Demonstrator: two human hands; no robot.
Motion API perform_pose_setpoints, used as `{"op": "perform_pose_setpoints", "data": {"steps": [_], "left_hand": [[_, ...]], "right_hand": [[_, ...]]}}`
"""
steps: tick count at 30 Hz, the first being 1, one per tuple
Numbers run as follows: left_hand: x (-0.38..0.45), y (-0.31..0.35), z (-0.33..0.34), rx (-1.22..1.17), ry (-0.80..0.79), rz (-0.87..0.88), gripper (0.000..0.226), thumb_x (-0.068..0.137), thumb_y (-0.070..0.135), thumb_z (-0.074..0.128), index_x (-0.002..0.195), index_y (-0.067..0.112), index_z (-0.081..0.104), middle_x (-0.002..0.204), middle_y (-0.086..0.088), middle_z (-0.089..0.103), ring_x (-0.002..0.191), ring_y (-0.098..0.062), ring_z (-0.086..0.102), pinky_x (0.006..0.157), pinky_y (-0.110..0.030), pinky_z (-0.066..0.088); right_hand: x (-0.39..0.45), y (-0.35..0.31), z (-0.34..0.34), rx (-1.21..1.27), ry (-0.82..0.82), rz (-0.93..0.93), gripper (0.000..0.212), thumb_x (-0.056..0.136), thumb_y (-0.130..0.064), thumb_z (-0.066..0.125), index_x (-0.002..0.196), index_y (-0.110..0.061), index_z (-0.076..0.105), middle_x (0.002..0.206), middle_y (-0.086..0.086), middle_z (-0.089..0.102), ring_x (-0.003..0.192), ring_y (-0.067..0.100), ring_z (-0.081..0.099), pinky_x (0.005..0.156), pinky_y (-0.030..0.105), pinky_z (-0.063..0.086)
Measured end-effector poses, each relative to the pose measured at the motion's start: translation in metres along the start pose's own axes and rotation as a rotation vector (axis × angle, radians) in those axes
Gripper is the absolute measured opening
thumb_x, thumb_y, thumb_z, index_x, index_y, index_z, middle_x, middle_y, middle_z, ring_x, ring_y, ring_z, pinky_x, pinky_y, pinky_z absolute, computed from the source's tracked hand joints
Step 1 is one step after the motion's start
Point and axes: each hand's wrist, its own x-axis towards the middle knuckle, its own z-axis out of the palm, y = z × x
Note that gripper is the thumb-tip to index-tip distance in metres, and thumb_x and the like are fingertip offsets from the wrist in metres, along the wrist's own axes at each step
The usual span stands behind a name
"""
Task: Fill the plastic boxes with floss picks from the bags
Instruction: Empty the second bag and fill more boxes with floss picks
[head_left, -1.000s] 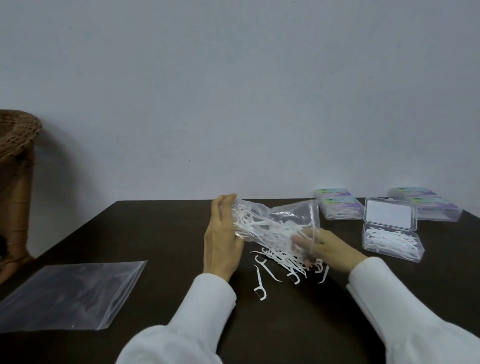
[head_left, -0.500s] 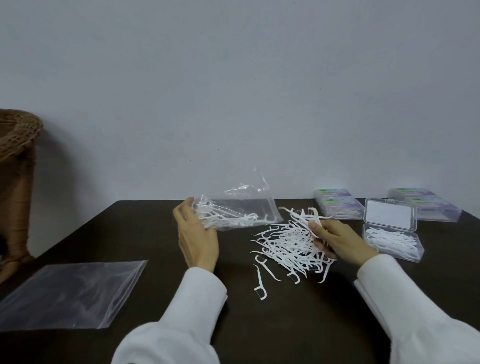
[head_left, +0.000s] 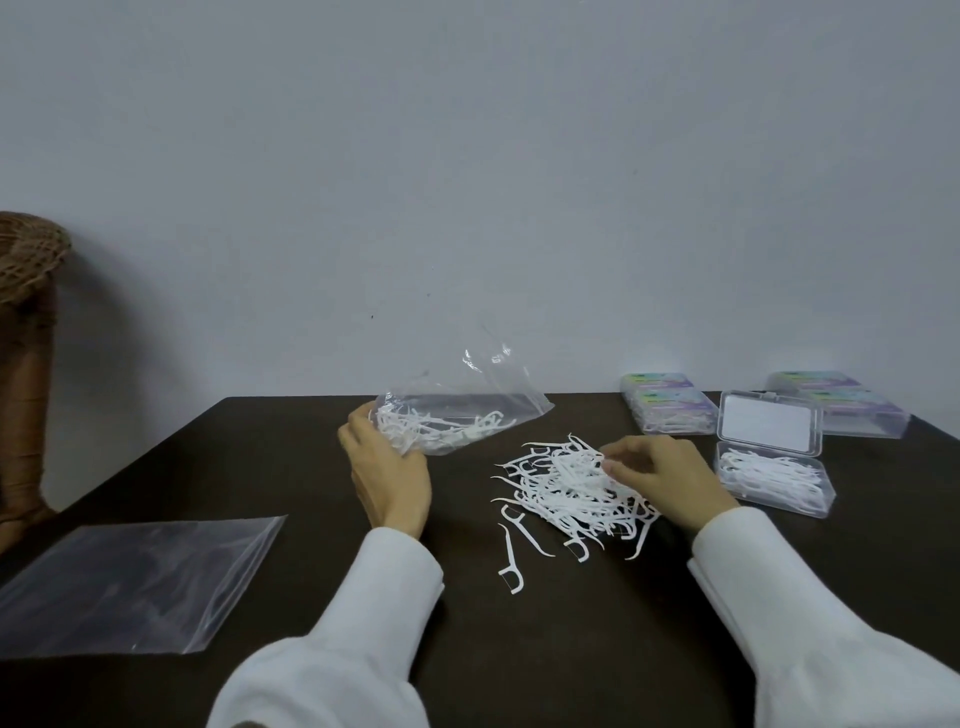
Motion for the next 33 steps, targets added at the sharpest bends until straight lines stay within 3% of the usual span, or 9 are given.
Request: {"op": "perform_pose_setpoints", "data": {"steps": [4,7,9,15,19,23,25,30,33], "left_hand": [[-0.010,0.005,0.003,0.008,-0.058,0.083,0.056,0.077,-0.009,0.057,0.127,0.011,0.043,0.128,-0.010,0.041,0.107,-0.033,0.054,0.082,-0.030,0.041],[-0.020,0.010,0.004,0.045,-0.125,0.214,0.060,0.076,-0.009,0.057,0.130,0.013,0.041,0.130,-0.006,0.039,0.104,-0.029,0.056,0.080,-0.026,0.039],[-0.026,0.013,0.004,0.070,-0.155,0.284,0.066,0.077,-0.008,0.058,0.135,0.016,0.037,0.135,-0.003,0.035,0.105,-0.026,0.056,0.082,-0.022,0.039],[-0.025,0.018,0.006,-0.020,-0.099,0.331,0.084,0.076,-0.015,0.064,0.141,0.024,0.027,0.149,0.002,0.010,0.116,-0.024,0.053,0.093,-0.020,0.037],[-0.022,0.017,0.002,-0.022,-0.137,0.319,0.074,0.081,-0.008,0.061,0.141,0.019,0.029,0.146,0.002,0.021,0.119,-0.021,0.049,0.094,-0.018,0.035],[-0.024,0.017,0.001,0.051,-0.180,0.286,0.068,0.078,-0.006,0.061,0.137,0.015,0.035,0.138,-0.001,0.034,0.115,-0.020,0.050,0.086,-0.014,0.032],[-0.022,0.017,0.000,0.042,-0.173,0.240,0.065,0.076,-0.003,0.063,0.134,0.014,0.038,0.135,-0.002,0.036,0.110,-0.024,0.052,0.082,-0.018,0.033],[-0.021,0.019,-0.001,0.020,-0.173,0.192,0.056,0.072,0.004,0.070,0.122,0.010,0.045,0.123,-0.005,0.040,0.099,-0.028,0.054,0.079,-0.024,0.034],[-0.022,0.020,-0.001,0.012,-0.149,0.186,0.051,0.074,0.005,0.068,0.120,0.010,0.046,0.120,-0.004,0.040,0.091,-0.020,0.048,0.076,-0.020,0.030]], "right_hand": [[-0.001,-0.010,-0.001,0.328,0.122,-0.095,0.010,0.091,-0.023,0.056,0.095,-0.027,0.065,0.098,-0.010,0.067,0.095,0.008,0.063,0.085,0.017,0.047],[-0.006,-0.028,-0.005,0.875,-0.042,-0.038,0.010,0.094,-0.021,0.048,0.092,-0.019,0.057,0.103,0.002,0.066,0.094,0.022,0.068,0.080,0.032,0.056],[-0.008,-0.032,-0.005,0.988,-0.131,-0.011,0.010,0.096,-0.018,0.044,0.097,-0.017,0.054,0.107,0.003,0.067,0.089,0.029,0.070,0.076,0.037,0.058],[-0.007,-0.027,-0.001,1.040,-0.079,0.048,0.011,0.095,-0.023,0.045,0.104,-0.017,0.044,0.097,0.004,0.071,0.065,0.024,0.069,0.057,0.029,0.057],[-0.007,-0.027,0.000,1.008,0.002,-0.057,0.019,0.087,-0.025,0.052,0.095,-0.021,0.036,0.103,0.014,0.069,0.063,0.027,0.065,0.068,0.041,0.054],[-0.006,-0.027,0.004,0.973,0.083,-0.114,0.010,0.093,-0.024,0.046,0.090,-0.021,0.036,0.109,0.014,0.066,0.084,0.031,0.067,0.070,0.030,0.056],[-0.006,-0.028,0.005,0.967,0.057,-0.111,0.014,0.089,-0.034,0.046,0.090,-0.022,0.038,0.113,0.016,0.063,0.093,0.030,0.066,0.070,0.028,0.056],[-0.007,-0.025,0.008,0.853,-0.050,-0.167,0.020,0.089,-0.001,0.053,0.096,-0.017,0.045,0.119,0.013,0.057,0.095,0.028,0.067,0.077,0.044,0.058],[-0.010,-0.029,0.010,0.775,-0.180,-0.162,0.022,0.086,-0.022,0.059,0.108,-0.025,0.060,0.122,0.000,0.058,0.096,0.019,0.068,0.077,0.048,0.057]]}}
